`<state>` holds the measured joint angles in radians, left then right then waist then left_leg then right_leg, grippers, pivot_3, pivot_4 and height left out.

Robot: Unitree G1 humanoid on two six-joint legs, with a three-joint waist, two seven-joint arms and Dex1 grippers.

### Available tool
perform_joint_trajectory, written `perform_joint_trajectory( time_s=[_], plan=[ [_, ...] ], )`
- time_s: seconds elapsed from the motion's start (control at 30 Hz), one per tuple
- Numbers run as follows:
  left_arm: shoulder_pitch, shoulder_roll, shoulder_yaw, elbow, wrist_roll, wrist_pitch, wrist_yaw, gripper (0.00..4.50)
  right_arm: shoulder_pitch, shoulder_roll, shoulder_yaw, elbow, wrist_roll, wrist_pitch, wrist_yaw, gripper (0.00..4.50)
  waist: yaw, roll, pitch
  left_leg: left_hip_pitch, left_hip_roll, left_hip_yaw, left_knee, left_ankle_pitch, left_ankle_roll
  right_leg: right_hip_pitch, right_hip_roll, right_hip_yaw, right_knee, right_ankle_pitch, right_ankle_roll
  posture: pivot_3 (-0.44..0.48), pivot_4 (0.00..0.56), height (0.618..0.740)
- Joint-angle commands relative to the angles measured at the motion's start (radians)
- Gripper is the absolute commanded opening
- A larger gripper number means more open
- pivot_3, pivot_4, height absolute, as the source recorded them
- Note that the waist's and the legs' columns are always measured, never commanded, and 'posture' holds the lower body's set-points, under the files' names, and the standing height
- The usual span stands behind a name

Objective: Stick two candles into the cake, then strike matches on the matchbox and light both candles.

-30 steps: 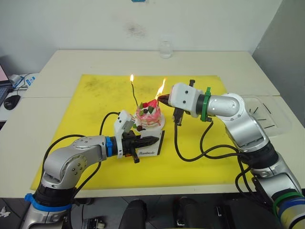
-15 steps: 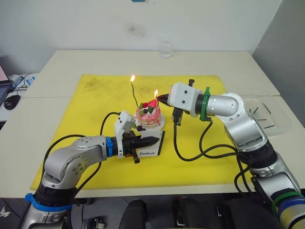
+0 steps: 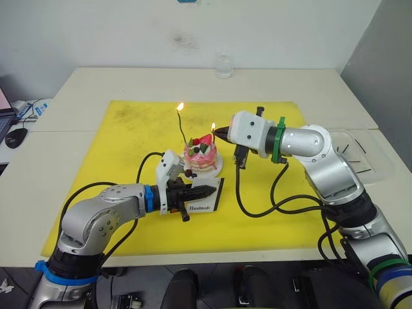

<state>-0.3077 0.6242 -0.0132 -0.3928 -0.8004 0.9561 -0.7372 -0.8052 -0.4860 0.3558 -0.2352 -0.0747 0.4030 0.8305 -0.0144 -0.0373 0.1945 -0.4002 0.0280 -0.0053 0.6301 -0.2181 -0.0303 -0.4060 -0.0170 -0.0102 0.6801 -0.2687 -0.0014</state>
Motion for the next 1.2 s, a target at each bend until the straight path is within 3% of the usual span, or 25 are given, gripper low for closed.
perform_joint_trajectory(
  time_s=[0.03,0.7,1.0,1.2],
  plan=[
    [-0.01,0.0,0.002,-0.017,-0.002,-0.014,-0.014,0.0,-0.019,-0.006,-0.033,-0.049,0.009,0.007,0.005,0.04,0.0,0.0,0.0,0.0,0.0,0.0,0.0,0.0,0.0,0.0,0.0,0.0,0.0,0.0,0.0,0.0,0.15,0.74],
    [-0.029,-0.009,0.002,-0.024,-0.014,0.005,0.0,0.0,0.005,-0.027,-0.053,-0.097,0.043,0.046,0.025,0.04,0.0,0.0,0.0,0.0,0.0,-0.002,0.0,0.0,0.0,0.0,0.0,0.0,0.0,0.0,0.0,0.0,0.15,0.74],
    [-0.023,-0.022,0.0,-0.015,-0.008,-0.002,0.002,0.0,0.092,-0.186,-0.264,-0.254,0.147,0.217,0.044,0.04,0.009,0.0,0.0,0.0,-0.001,-0.003,0.0,0.0,0.0,0.0,0.0,-0.001,0.0,0.0,0.0,0.0,0.15,0.74],
    [-0.017,-0.051,-0.013,-0.02,-0.005,-0.002,0.016,0.0,0.218,-0.367,-0.413,-0.169,0.105,0.207,0.008,0.04,0.012,0.0,0.0,-0.001,-0.001,-0.002,0.0,0.0,0.0,0.001,0.0,0.0,-0.001,0.0,0.0,0.0,0.15,0.74]
  ],
)
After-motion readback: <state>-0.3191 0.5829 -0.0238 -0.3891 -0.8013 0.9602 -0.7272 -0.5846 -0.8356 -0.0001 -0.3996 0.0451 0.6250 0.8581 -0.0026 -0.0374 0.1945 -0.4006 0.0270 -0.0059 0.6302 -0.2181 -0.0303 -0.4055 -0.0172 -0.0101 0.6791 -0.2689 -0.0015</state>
